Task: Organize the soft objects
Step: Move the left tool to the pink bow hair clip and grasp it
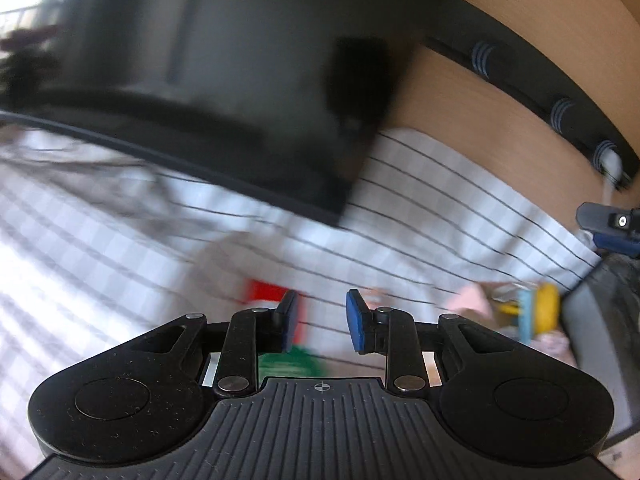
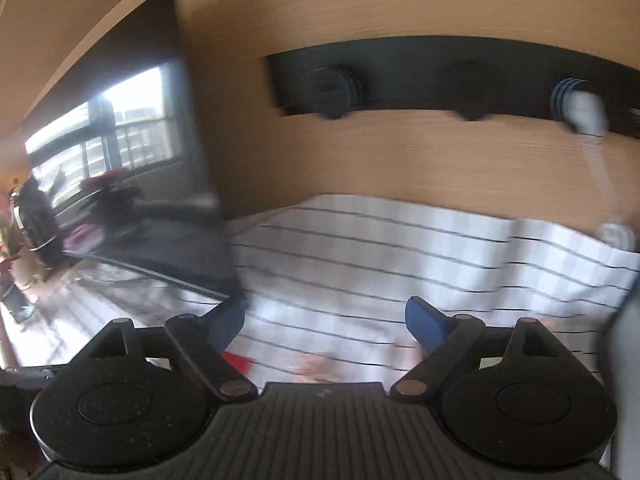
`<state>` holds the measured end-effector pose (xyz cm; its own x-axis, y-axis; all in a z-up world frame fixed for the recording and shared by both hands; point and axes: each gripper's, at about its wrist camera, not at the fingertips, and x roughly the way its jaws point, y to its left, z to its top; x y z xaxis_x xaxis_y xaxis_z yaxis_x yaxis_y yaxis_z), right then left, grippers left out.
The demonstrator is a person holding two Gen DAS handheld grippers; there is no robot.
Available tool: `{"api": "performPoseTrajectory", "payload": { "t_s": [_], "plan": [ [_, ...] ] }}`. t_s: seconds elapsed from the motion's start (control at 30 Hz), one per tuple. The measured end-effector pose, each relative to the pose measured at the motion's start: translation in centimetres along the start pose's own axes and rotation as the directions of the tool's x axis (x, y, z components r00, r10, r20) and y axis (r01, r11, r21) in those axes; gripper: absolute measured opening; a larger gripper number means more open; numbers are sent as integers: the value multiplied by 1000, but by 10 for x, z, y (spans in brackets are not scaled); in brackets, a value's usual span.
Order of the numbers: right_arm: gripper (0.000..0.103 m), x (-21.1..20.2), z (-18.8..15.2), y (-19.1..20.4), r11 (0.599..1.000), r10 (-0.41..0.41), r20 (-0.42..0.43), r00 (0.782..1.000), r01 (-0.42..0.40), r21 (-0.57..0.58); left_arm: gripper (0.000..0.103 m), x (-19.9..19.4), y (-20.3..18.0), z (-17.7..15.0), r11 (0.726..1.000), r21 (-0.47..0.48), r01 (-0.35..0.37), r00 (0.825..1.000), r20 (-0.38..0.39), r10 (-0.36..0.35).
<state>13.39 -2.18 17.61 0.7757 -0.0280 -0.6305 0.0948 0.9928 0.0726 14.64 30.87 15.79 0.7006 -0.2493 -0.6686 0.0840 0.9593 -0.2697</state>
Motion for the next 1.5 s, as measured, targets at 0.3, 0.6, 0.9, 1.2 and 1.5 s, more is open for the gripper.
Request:
{"api": "performPoseTrajectory", "payload": {
  "t_s": [0.3, 0.6, 0.9, 1.2, 1.5],
  "plan": [
    [88, 43, 37, 67, 990, -45, -71, 996, 35, -138, 29, 4, 58, 11, 985, -89, 145, 984, -87, -153],
    [88, 45, 27, -5, 989, -132, -54, 990, 127, -80, 29, 100, -42, 28, 974, -104, 203, 952, -213, -221],
    [88, 61, 5, -89, 997, -74, -52, 996, 74, 17, 29, 217, -88, 14, 998, -61, 4, 927, -375, -27],
    [88, 82, -10, -108, 999, -25, -67, 997, 28, 33, 27, 247, -108, -4, 991, 91, -103, 909, -396, 130],
    [88, 73, -14, -117, 995, -40, -73, 997, 46, 83, 16, 244, -112, -7, 982, 170, -85, 912, -384, 146]
  ]
}}
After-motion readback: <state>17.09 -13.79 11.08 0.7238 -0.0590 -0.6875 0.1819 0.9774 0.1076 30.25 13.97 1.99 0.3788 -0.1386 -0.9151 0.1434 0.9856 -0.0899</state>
